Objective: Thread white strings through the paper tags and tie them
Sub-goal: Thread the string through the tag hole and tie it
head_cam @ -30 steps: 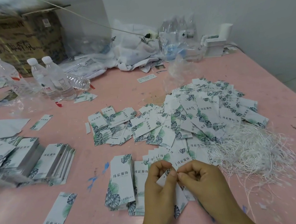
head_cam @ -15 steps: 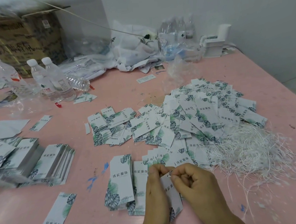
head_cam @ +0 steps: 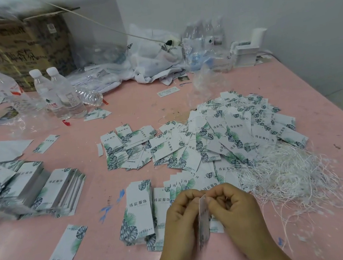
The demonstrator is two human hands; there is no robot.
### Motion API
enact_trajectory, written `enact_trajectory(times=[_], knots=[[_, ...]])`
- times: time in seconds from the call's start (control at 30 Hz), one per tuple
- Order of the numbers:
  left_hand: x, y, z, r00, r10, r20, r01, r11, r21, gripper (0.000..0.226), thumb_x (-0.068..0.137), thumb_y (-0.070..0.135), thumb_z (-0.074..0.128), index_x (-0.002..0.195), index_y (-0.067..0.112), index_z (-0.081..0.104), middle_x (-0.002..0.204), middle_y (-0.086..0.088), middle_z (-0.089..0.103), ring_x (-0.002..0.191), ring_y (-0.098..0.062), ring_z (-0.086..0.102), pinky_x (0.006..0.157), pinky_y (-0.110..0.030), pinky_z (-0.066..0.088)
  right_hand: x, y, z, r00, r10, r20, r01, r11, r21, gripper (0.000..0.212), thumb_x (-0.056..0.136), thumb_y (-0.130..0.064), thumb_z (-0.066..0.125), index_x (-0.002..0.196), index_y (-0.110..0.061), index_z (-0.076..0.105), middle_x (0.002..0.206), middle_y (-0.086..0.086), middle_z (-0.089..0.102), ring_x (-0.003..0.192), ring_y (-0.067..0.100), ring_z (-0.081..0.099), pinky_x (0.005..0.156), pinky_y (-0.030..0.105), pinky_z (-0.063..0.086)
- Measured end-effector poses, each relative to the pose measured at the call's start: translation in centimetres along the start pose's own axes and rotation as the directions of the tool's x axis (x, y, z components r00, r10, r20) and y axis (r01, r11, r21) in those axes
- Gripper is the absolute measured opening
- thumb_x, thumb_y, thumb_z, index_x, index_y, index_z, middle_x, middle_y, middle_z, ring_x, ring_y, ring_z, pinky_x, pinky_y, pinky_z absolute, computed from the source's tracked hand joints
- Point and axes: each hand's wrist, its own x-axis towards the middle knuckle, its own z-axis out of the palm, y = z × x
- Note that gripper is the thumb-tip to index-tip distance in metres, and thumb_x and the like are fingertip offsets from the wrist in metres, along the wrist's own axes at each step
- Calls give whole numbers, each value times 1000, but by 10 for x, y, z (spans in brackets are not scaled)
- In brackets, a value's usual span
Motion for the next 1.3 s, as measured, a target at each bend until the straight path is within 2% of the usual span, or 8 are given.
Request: enact_trajectory(times=[0.13,0.3,0.37,0.57,0.8,1.1,1.17,1.3], knots=[[2,-1,-3,999,40,-23,-39,999,38,31,67,28,85,84,7,69,96,-27,68,82,-32,65,76,-39,55,0,-4,-2,999,29,33,-31,998,51,17,83,-9,73,76,-24,70,62,22,50,55,11,40,53,23,39],[3,-3,-5,993,83,-79,-74,992,106,28,80,32,75,89,6,67,116,-22,67,99,-36,64,90,-50,47,5,-16,-10,991,103,81,-117,974,193,4,81,-20,69,81,-21,73,65,0,68,55,10,59,52,16,46],[4,-2,-5,989,95,-113,-85,992,92,31,79,33,74,84,6,62,121,-15,64,95,-29,60,83,-45,43,11,-14,-19,984,166,62,-177,945,275,9,86,-18,65,84,-19,73,56,0,57,45,11,44,42,20,36],[6,4,-5,991,31,-127,-54,982,-179,16,87,14,70,73,13,63,78,-6,60,62,-14,53,56,-25,46,23,-6,-39,947,291,139,-321,805,498,28,92,0,50,84,-14,72,60,2,50,42,8,31,35,19,28],[12,11,-10,985,-68,-160,-15,885,-466,13,84,13,56,86,1,61,82,-19,69,57,-16,62,47,-22,53,33,-7,-55,914,341,221,-404,708,579,13,73,-9,60,80,-9,71,57,5,48,40,9,35,34,19,32],[7,13,-6,971,-169,-167,84,903,-422,11,80,24,60,85,16,55,53,-6,55,37,-11,50,34,-18,42,36,-6,-62,877,360,320,-460,430,777,22,79,-8,53,81,-6,74,62,5,54,44,8,47,36,18,39],[5,14,-4,971,-193,-141,112,890,-442,14,77,23,63,86,15,56,50,-4,48,34,-11,46,33,-17,41,34,-10,-57,875,334,351,-471,413,780,14,73,-5,65,83,-3,74,62,7,57,44,9,50,37,17,42],[1,13,-2,979,-197,-47,160,895,-416,18,73,29,70,83,18,59,46,-1,36,34,-11,32,38,-20,24,25,-17,-47,867,237,438,-498,383,778,47,42,-8,97,83,-6,75,58,12,59,38,9,51,34,18,42]])
